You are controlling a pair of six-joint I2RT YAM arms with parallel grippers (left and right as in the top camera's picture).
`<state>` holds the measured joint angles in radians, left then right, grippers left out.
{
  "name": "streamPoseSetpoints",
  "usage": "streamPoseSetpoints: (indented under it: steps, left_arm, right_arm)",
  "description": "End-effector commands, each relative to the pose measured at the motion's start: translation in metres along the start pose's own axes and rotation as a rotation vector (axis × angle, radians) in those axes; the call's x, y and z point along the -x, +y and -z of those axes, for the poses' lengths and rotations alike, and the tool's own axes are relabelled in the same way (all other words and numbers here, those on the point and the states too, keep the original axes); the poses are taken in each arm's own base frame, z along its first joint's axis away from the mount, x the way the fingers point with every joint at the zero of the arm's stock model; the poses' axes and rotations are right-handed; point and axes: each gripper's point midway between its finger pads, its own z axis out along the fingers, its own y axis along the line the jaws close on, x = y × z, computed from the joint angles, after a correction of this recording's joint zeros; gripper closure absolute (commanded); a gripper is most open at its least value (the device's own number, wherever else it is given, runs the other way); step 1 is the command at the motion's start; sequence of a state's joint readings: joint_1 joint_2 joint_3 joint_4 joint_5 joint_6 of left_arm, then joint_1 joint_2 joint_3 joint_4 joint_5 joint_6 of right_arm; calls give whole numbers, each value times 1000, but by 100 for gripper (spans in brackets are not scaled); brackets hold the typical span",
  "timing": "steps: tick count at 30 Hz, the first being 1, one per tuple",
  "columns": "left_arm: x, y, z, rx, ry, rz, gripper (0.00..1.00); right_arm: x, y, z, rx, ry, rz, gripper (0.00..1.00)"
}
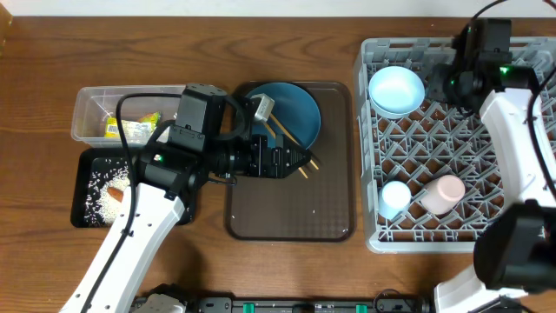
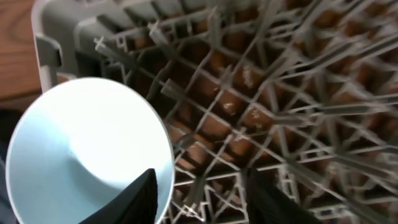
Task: Sort waste into correct bins and load items into the dishwasher rack
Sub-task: 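Lower the light blue bowl into the rack's far corner with the right gripper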
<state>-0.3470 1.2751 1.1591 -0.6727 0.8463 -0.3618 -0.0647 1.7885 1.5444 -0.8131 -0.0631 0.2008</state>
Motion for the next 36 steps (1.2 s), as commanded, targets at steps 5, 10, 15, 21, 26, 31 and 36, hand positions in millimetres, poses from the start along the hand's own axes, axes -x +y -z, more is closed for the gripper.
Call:
streamPoseSetpoints:
  steps: [5, 10, 15, 21, 26, 31, 36]
  left_arm:
    - [7, -6, 5, -5, -22, -34, 4]
    - [7, -6, 5, -5, -22, -34, 4]
    - [7, -6, 5, -5, -22, -34, 4]
    - [7, -6, 5, -5, -22, -34, 4]
    - [7, -6, 5, -5, -22, -34, 4]
    - [7, -6, 5, -5, -22, -34, 4]
    - [7, -6, 5, -5, -22, -34, 4]
  right_arm:
    - [-19, 21, -35, 136, 110, 7, 78]
    - [-20, 20, -37, 132, 114, 15, 99]
    - [-17, 14, -37, 99, 101, 19, 99]
    - [3, -20, -15, -117, 5, 43, 99]
    - [29, -41, 23, -256, -133, 43, 99]
    - [47, -80, 66, -524, -246, 40, 99]
    - [46, -106, 89, -780, -256, 78, 99]
